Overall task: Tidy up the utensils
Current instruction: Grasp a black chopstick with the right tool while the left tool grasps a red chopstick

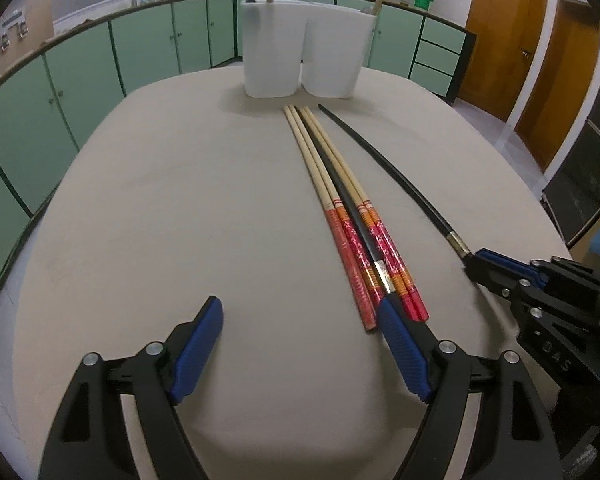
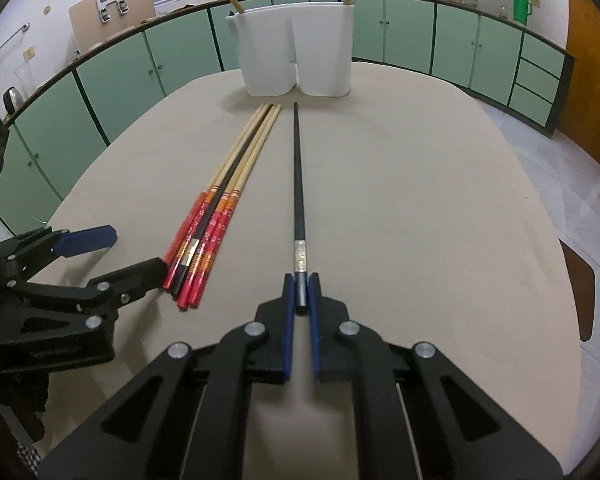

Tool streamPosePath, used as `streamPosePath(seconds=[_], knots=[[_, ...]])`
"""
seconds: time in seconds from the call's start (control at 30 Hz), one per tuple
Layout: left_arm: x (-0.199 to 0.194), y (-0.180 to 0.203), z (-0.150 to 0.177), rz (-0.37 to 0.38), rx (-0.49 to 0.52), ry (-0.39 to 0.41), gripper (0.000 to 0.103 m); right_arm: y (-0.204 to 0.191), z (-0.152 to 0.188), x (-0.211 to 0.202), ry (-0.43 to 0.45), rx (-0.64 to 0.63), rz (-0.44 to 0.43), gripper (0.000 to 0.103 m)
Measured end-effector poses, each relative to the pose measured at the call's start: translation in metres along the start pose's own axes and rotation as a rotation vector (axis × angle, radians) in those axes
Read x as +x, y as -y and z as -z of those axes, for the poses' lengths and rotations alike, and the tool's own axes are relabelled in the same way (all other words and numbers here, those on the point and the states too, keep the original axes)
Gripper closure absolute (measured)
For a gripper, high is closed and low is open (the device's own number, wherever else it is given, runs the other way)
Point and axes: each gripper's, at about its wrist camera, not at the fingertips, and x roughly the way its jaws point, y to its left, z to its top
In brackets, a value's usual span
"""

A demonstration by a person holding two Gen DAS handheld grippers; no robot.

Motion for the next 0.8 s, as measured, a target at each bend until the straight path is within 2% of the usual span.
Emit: streamPosePath(seconds=[0.17,0.27,0.4,0.57,0.67,0.73,0.8], knots=[[0.004,0.003,0.001,-0.054,0.026,-0.001,0.023,0.001,0.001,0.0,0.001,0.004,-0.001,0.097],[0.001,-0.004,0.002,-0.064,0.003,0.002,0.023,0.002,0.001,0.0,0.001,0.002,0.0,0.097],[-0.002,-0.007,0.005,-0.067,-0.005,0.012,0.029,0.001,0.001,0.0,0.0,-0.002,-0.002,0.095],[-0.006,0.003,0.009,-0.054,0.002,0.033,0.048,0.001,0.001,0.0,-0.003,0.001,-0.009,0.094],[-0.007,0.008,0.01,-0.038,0.009,0.041,0.072,0.002,0.0,0.001,-0.003,0.002,-0.008,0.097],[-0.008,0.012,0.01,-0.026,0.012,0.044,0.091,0.001,0.0,0.0,-0.002,0.0,-0.007,0.097],[-0.008,0.015,0.01,-0.028,0.018,0.048,0.096,0.0,0.0,0.0,-0.002,-0.003,-0.004,0.097]])
